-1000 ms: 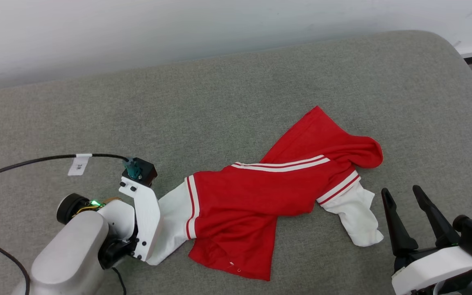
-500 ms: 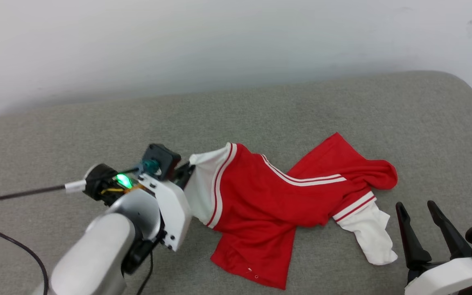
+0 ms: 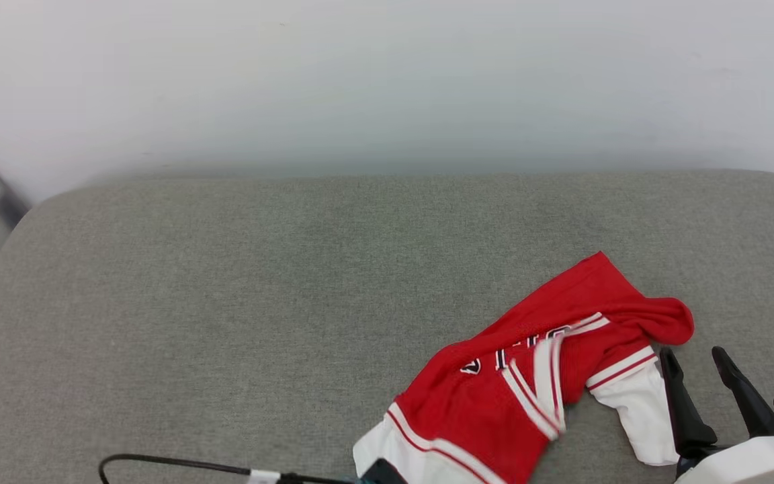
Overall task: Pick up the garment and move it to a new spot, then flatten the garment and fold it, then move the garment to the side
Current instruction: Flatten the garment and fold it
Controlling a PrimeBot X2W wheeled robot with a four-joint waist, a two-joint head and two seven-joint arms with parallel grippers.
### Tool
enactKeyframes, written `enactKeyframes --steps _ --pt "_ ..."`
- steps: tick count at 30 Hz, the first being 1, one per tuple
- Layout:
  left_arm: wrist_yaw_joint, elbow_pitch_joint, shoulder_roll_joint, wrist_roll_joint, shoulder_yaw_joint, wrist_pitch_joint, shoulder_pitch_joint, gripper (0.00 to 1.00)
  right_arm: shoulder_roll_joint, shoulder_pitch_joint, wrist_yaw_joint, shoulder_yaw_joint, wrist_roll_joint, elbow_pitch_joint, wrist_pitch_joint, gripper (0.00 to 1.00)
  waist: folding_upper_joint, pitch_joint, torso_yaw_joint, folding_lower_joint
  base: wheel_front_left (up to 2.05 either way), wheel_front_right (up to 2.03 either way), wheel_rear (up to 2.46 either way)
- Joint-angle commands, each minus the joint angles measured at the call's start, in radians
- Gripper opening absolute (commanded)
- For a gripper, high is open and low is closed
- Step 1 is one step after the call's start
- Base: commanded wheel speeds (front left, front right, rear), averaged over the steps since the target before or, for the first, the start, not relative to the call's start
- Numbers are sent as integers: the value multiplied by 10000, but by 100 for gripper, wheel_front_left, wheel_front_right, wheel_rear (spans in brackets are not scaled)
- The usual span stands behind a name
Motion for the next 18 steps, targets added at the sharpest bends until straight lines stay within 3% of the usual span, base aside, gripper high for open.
enactKeyframes --steps 1,8,9,10,11,18 --pt "-125 336 -141 -84 -372 115 231 0 58 -17 -3 7 -15 -36 16 100 -1 -5 27 1 0 0 0" --pt "-199 1941 -702 -439 -601 -198 413 0 99 -110 -3 73 35 -152 47 100 -1 89 -108 1 0 0 0" --pt "-213 2188 -807 -488 -603 -294 390 16 105 -104 -2 76 35 -196 31 100 -1 114 -138 1 0 0 0" --pt "-212 2317 -902 -492 -556 -509 337 52 112 -93 -3 71 24 -226 23 100 -1 124 -163 1 0 0 0" --pt "-189 2434 -1010 -485 -494 -756 289 100 118 -70 -3 62 1 -282 13 100 -1 128 -181 1 0 0 0" --pt "382 2223 -1309 23 166 -2632 -141 100 144 190 -3 -28 -191 -591 16 100 -1 3 -71 1 0 0 0"
